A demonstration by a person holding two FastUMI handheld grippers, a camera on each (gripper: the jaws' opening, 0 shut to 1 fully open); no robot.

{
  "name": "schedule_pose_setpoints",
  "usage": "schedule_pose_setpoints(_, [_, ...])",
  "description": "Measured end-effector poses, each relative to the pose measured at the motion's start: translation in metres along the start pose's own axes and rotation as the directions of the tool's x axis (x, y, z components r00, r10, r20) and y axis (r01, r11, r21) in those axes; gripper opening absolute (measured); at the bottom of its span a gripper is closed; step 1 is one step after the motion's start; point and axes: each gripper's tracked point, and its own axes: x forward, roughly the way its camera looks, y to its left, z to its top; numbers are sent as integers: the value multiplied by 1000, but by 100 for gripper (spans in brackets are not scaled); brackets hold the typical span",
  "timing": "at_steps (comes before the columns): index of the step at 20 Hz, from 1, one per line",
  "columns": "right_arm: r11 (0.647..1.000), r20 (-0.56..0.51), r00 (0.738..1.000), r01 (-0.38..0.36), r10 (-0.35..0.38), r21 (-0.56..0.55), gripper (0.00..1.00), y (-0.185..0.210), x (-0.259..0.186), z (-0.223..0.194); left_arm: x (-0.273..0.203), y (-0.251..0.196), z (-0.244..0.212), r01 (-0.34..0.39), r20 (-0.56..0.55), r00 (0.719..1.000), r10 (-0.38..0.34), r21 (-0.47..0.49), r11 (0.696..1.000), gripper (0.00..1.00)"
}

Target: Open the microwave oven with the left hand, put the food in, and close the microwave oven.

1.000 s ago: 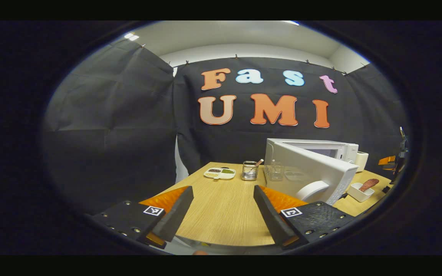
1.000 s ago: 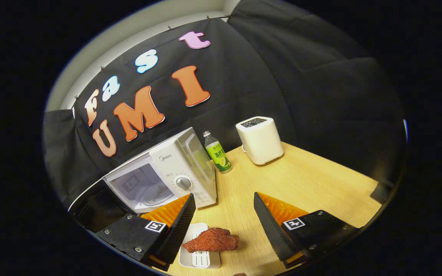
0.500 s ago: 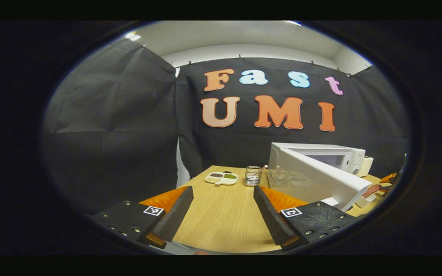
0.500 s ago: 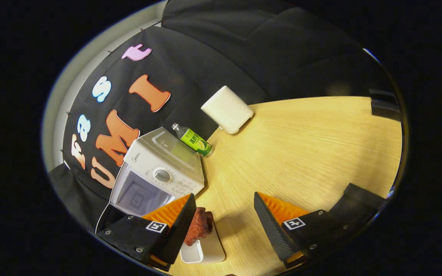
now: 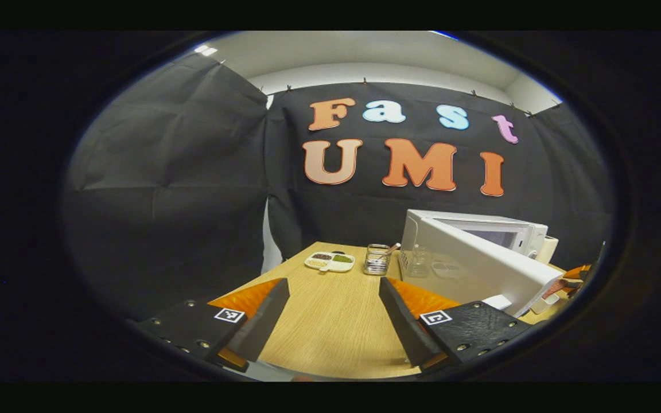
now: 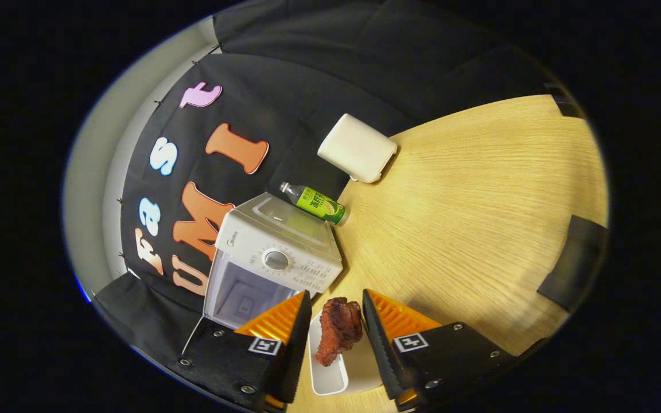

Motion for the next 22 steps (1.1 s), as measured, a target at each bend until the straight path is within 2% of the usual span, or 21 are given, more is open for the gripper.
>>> schedule_pose_setpoints(1, [1000,13,1000,-2,2,-4,50,0,-2,3,1,2,1,-3,2,1000,3,3,1000,94])
schedule_pose_setpoints(2, [1000,26,1000,-1,1,-4,36,1,-1,3,1,3,1,-5,4,1000,5,6,1000,94])
schedule_pose_setpoints(4, [1000,24,1000,-9,8,8,17,7,0,2,2,3,1,-3,6,1000,3,12,1000,94])
schedule_pose_setpoints(8, [999,23,1000,14,-13,-34,5,17,3,1,3,2,2,5,13,1000,-5,15,1000,94])
schedule_pose_setpoints(10, [998,31,999,8,-6,-62,1,27,3,3,4,4,2,3,15,1000,-3,17,1000,94])
schedule_pose_setpoints(17, [975,109,994,29,-5,-219,1,65,0,27,7,11,-3,2,8,1000,-2,10,1000,94])
schedule_pose_setpoints(22, [970,126,990,-26,58,-240,0,107,4,32,9,12,1,5,18,1000,-6,34,999,94])
